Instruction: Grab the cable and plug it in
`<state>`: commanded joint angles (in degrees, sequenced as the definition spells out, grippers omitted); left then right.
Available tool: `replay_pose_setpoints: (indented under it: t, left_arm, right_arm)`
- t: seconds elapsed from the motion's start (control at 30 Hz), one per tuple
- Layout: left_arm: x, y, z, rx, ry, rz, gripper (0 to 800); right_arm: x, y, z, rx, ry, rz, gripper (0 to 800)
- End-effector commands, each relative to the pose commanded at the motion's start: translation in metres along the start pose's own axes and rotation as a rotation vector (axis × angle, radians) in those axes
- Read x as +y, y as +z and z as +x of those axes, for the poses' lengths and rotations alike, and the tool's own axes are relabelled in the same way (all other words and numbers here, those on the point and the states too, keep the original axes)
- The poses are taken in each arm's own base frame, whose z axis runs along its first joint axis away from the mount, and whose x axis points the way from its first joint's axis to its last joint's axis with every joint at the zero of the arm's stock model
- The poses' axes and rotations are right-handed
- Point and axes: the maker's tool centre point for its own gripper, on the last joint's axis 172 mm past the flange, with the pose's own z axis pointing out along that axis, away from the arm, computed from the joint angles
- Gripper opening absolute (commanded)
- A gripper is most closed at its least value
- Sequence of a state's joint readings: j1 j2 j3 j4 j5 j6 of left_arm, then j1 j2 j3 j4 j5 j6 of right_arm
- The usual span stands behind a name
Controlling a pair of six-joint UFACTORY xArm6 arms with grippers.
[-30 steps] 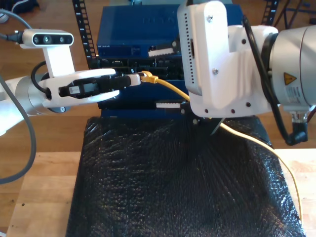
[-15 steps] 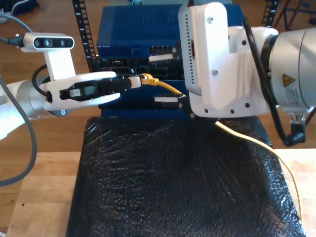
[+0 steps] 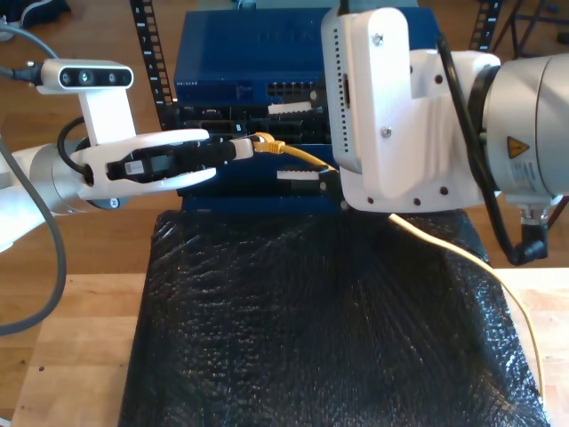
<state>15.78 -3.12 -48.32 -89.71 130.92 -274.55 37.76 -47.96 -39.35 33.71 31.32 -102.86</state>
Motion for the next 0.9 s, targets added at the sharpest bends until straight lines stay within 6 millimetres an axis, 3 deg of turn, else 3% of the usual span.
replay_pose_setpoints:
  t: [0.5,0.8,0.9]
  left_arm:
    - [-0.0002,0.0009,-0.0008,-0.001,-0.021,-0.002,2]
    - [-0.0001,0.0005,-0.0002,-0.001,-0.019,-0.001,1]
    - [-0.0001,0.0005,-0.0002,-0.001,-0.019,-0.001,1]
  right_arm:
    - [-0.0015,0.0014,0.0079,0.015,-0.023,0.006,407]
    - [-0.0021,0.0021,0.0082,0.016,-0.022,0.008,347]
    - [-0.0028,0.0033,0.0076,0.015,-0.016,0.01,272]
